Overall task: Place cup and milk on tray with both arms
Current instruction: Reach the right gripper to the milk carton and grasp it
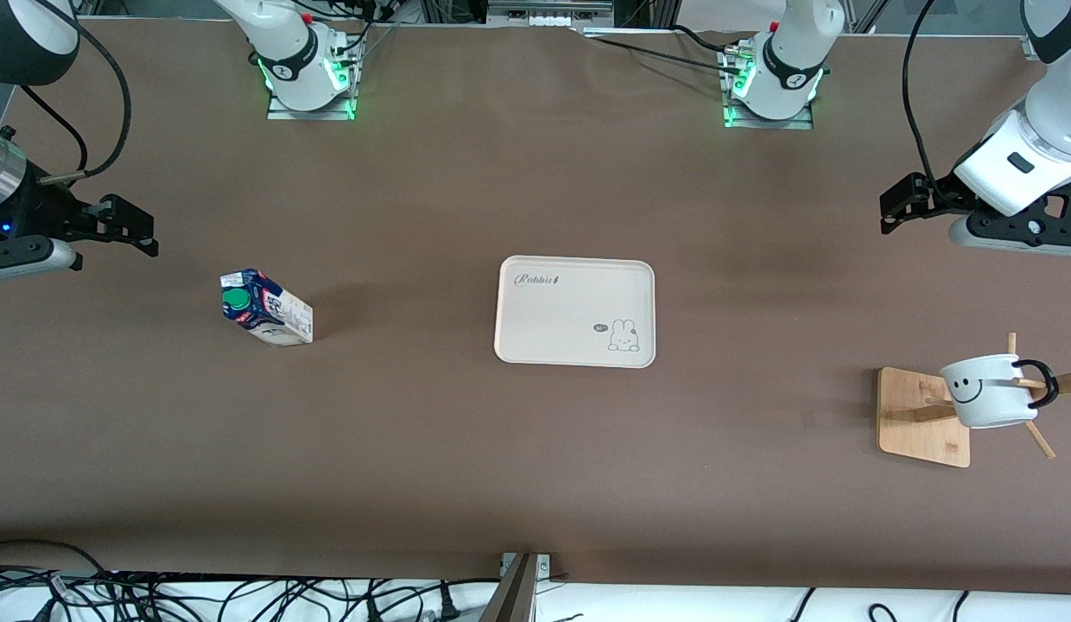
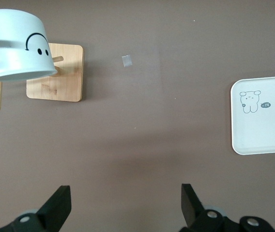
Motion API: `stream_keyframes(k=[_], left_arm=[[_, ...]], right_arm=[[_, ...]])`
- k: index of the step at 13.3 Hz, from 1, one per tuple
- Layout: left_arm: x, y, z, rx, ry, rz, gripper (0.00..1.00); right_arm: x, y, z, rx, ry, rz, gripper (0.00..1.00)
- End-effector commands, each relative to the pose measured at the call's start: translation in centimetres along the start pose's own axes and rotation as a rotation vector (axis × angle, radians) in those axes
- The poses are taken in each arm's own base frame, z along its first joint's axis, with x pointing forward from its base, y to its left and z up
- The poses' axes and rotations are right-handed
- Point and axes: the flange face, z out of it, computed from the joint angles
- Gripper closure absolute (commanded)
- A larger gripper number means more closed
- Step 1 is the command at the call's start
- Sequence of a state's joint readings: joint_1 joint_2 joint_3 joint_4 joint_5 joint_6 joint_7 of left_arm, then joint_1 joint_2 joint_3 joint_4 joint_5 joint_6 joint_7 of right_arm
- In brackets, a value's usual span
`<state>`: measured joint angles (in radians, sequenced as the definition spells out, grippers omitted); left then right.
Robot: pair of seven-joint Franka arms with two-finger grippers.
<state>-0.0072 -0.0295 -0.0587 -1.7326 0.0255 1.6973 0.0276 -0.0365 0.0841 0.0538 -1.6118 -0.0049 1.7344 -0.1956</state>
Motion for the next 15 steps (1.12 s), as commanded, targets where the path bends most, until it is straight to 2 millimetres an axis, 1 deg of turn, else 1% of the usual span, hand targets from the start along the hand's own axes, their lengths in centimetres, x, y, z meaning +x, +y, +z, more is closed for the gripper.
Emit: stream_keyframes(k=[1,2,4,5,7,8,9,11,12,14,15], left_arm=[[0.4,0.2,-0.6,0.018,-0.007,0.002,0.0],[0.4,0.2,-0.6,0.018,-0.007,0.002,0.0],[0.4,0.2,-0.7,0.018,-0.005,0.003,0.0],[0.4,0.2,-0.7,0.018,-0.005,0.003,0.0],[0.5,0.4,-1.3,0.017,0.007,0.004,0.0],[0.5,0.4,-1.3,0.017,0.007,0.005,0.0],[0.5,0.4,-1.2,0.017,0.006,0.006,0.0],[0.5,0.4,-1.3,0.017,0.007,0.005,0.0],[0.5,0.4,-1.3,0.017,0.007,0.005,0.0],[0.5,0.4,-1.3,0.017,0.007,0.005,0.0],[0.5,0.4,-1.3,0.017,0.007,0.005,0.0]], right_arm=[[0.1,0.1,-0.5,-0.006,0.021,-0.013,0.0],[0.1,0.1,-0.8,-0.005,0.027,-0.011,0.0],[0.2,0.0,-0.4,0.0,0.017,0.002,0.0],[0.5,0.2,0.1,0.001,0.014,0.003,0.0],[1.1,0.5,2.1,0.009,-0.015,-0.009,0.0],[2.1,0.4,5.0,0.009,-0.06,-0.014,0.0],[2.6,0.7,7.4,0.032,-0.095,-0.011,0.0],[2.6,0.3,8.6,0.025,-0.128,-0.034,0.0],[2.6,0.0,10.1,0.028,-0.146,-0.023,0.0],[3.4,-0.7,12.6,0.029,-0.116,0.016,0.0],[3.6,-1.0,13.2,0.03,-0.115,0.033,0.0]])
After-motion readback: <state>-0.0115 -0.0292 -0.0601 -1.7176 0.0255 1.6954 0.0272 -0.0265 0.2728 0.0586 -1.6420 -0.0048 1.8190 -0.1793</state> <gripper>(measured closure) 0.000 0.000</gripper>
